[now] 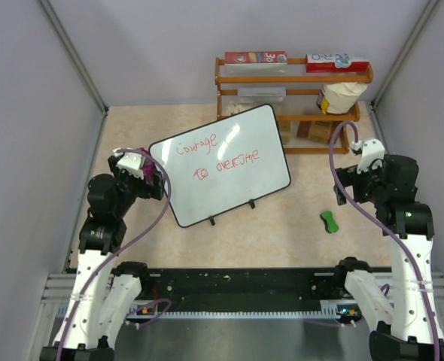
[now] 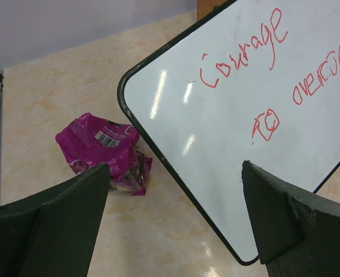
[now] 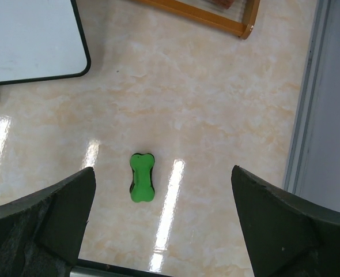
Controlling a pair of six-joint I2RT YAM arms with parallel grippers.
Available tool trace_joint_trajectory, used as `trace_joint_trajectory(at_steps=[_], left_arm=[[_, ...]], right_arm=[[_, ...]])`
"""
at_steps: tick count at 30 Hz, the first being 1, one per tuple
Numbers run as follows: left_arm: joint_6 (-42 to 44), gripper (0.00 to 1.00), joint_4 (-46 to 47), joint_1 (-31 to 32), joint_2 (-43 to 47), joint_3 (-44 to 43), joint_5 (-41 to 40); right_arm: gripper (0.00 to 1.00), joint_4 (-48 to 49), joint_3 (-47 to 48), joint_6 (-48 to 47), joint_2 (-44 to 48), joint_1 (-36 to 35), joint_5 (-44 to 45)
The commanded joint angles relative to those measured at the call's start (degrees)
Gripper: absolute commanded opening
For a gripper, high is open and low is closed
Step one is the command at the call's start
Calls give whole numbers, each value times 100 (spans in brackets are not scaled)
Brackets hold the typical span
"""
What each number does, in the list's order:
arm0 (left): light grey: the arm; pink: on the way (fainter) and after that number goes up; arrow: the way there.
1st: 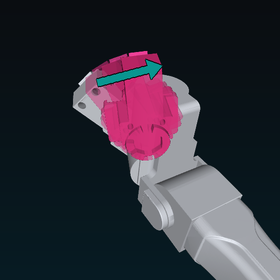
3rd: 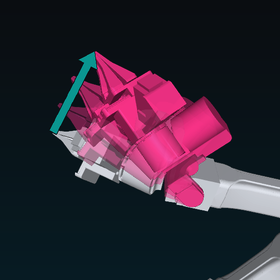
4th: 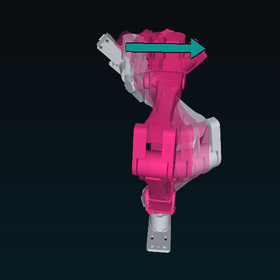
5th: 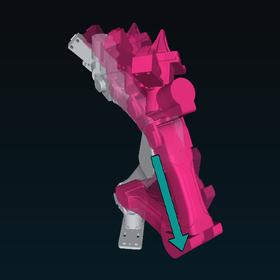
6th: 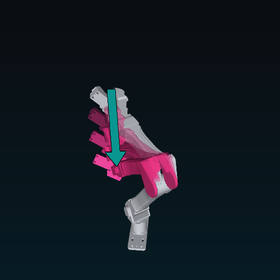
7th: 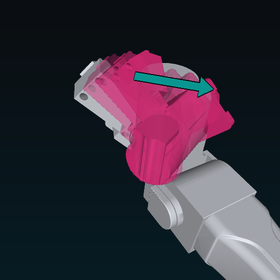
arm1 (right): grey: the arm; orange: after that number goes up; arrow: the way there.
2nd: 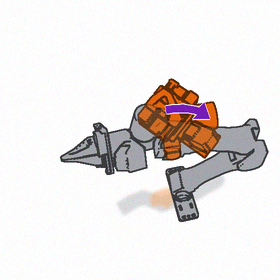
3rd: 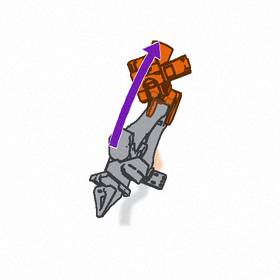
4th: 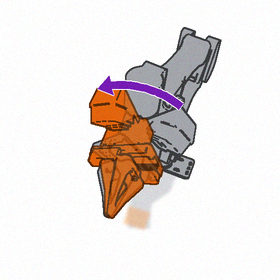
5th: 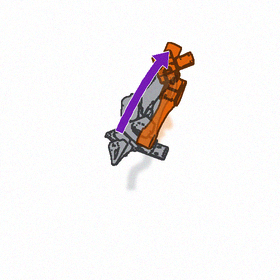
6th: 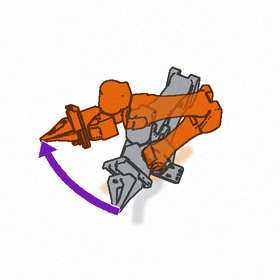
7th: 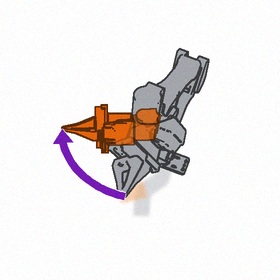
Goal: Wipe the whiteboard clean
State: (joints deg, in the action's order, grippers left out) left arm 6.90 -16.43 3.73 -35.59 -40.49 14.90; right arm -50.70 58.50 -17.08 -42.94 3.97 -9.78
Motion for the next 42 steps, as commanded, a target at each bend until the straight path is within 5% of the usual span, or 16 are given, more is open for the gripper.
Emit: trace_joint_trajectory(at_steps=[1, 15, 23, 33, 42], left_arm=[[110, 99, 386, -47, -219, -47, -250], [-179, 97, 746, -574, -1256, -503, 592], [-250, 97, 720, -1417, -1915, -899, 2085], [-39, 94, 1089, -1542, -2996, -1224, 3370], [13, 81, 1308, -1550, -3498, -1286, 4381]], right_arm=[[99, 16, 56, -85, -12, -36, 55], [99, 16, -67, -173, 5, -36, -41], [99, 16, -207, -243, 14, -36, -85], [99, 33, -295, -173, 5, -36, -226], [99, 42, -366, -401, -30, -36, -156]])
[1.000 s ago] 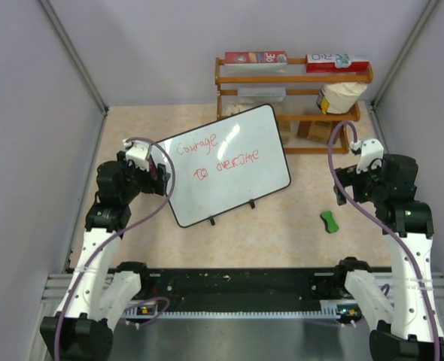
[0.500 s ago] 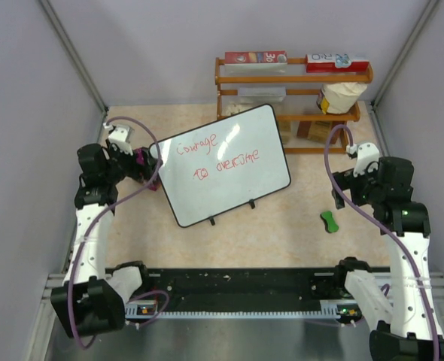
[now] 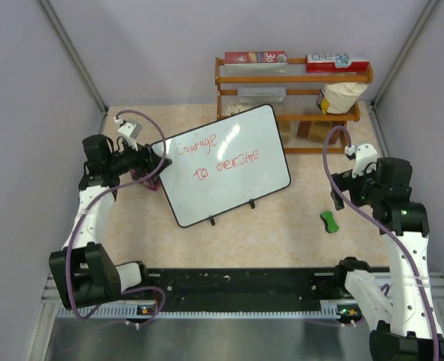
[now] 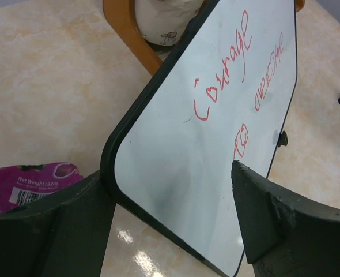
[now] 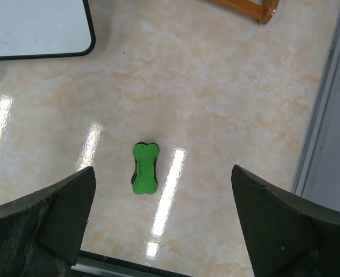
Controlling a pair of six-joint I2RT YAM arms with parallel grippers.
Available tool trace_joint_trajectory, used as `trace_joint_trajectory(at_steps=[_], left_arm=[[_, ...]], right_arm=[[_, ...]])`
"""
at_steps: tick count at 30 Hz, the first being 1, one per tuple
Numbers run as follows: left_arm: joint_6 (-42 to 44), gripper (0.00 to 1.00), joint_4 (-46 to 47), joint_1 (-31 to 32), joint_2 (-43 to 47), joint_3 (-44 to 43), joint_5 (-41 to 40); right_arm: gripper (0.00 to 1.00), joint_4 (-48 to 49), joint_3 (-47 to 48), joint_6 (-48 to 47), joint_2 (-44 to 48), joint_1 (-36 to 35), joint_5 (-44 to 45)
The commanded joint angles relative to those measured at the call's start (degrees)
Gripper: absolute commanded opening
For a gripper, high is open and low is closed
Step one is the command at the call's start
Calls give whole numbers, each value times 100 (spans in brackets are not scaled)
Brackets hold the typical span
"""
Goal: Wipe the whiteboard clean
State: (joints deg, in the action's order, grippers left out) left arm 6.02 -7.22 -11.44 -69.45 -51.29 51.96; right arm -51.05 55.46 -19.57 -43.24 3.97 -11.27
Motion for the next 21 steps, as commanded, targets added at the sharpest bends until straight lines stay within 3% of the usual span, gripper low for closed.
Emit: trace_joint_trajectory(at_steps=[1, 9, 18, 21], left_arm=[[92, 80, 449, -34, -147, -206, 727], [-48, 64, 590, -95, -534, -312, 1237], [48, 53, 521, -139, -543, -356, 1158], [197, 44, 389, -139, -631, -426, 1184]], right_arm=[[99, 77, -62, -161, -9, -36, 2], [99, 95, -88, -214, -35, -36, 72], [99, 165, -97, -371, -132, -28, 151], [99, 174, -141, -547, -193, -36, 212]])
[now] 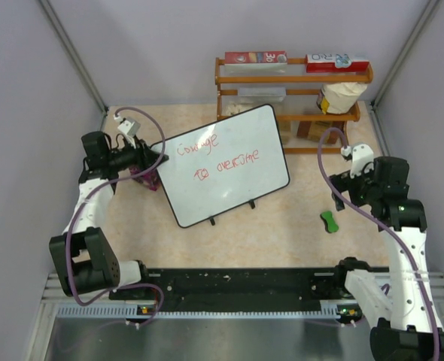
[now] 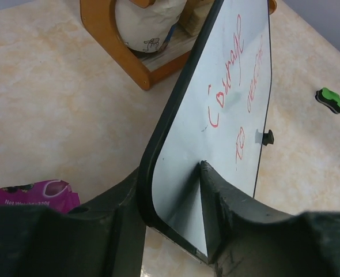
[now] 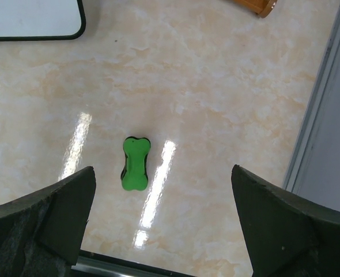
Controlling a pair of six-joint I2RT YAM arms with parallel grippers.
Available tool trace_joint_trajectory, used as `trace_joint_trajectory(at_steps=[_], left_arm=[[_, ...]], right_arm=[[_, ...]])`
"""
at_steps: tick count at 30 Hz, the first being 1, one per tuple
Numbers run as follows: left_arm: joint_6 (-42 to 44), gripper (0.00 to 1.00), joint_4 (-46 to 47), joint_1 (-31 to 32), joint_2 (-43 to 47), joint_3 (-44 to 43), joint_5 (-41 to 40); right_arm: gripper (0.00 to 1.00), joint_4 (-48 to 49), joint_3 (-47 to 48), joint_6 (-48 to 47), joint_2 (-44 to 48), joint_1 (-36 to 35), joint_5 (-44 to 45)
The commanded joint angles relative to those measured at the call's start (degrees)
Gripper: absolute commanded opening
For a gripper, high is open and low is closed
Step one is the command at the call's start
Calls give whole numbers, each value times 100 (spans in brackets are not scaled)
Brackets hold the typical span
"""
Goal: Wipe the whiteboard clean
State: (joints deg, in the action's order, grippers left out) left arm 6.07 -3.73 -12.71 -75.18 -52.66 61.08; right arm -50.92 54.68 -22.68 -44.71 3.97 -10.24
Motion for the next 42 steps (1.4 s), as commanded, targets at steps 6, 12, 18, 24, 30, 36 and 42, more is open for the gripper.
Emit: trace_joint_trajectory(at_steps=[6, 12, 18, 24, 30, 36, 42], left_arm=[[457, 21, -190, -12, -173, -385, 308], [685, 9, -365, -12, -225, -385, 317], [1081, 0, -611, -21, -217, -341, 378], [1265, 0, -682, -12, -252, -341, 352], [1274, 0, -708, -21, -225, -341, 378], [1292, 0, -708, -12, -190, -324, 335], [1274, 0, -708, -21, -199, -324, 334]], right_arm=[[98, 143, -159, -553, -91, -36, 189], [92, 38, -255, -756, -257, -36, 189], [78, -243, -528, -1230, -609, -36, 14], [67, -235, -765, -1529, -1082, -36, -329], [63, 2, -906, -1415, -1549, -45, -532], [61, 266, -1143, -1318, -1901, -80, -576], [59, 714, -1354, -1230, -2103, -115, -382]])
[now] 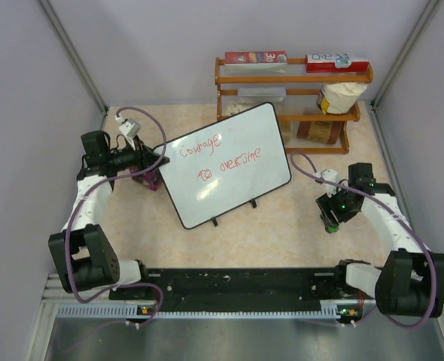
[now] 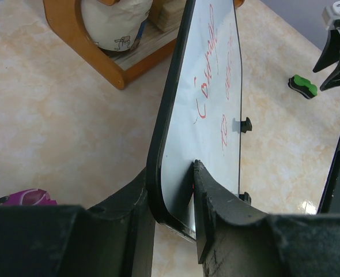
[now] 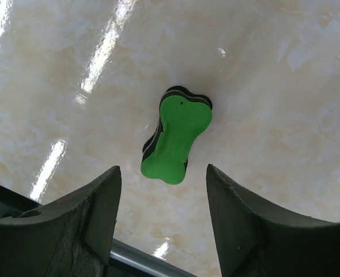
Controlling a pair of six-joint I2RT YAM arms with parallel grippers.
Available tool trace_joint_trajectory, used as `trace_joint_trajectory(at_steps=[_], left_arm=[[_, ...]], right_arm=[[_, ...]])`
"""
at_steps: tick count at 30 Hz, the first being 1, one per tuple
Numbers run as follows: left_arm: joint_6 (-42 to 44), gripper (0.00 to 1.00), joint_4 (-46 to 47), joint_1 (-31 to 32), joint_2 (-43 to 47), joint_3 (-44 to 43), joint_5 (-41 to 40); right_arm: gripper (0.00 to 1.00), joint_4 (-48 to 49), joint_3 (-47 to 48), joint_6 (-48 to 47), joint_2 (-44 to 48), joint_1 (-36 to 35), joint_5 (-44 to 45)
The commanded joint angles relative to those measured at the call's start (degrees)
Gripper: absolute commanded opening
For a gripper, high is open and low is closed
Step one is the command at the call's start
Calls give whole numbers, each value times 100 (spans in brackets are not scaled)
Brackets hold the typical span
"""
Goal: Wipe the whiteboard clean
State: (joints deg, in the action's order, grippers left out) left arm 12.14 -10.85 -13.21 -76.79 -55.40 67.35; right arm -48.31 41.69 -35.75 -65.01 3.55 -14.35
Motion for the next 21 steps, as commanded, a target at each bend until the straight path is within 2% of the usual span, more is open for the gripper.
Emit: trace_joint_trajectory(at_steps=[1, 10, 21], left_arm=[[649, 0, 22, 38, -46, -50, -275], [684, 0, 4, 38, 33, -15, -275], [676, 0, -13, 38, 7, -33, -275]], right_arm=[[59, 498, -65, 94, -108, -83, 37], [56, 876, -100, 112, -582, -74, 292], [53, 991, -223, 129, -706, -74, 257]])
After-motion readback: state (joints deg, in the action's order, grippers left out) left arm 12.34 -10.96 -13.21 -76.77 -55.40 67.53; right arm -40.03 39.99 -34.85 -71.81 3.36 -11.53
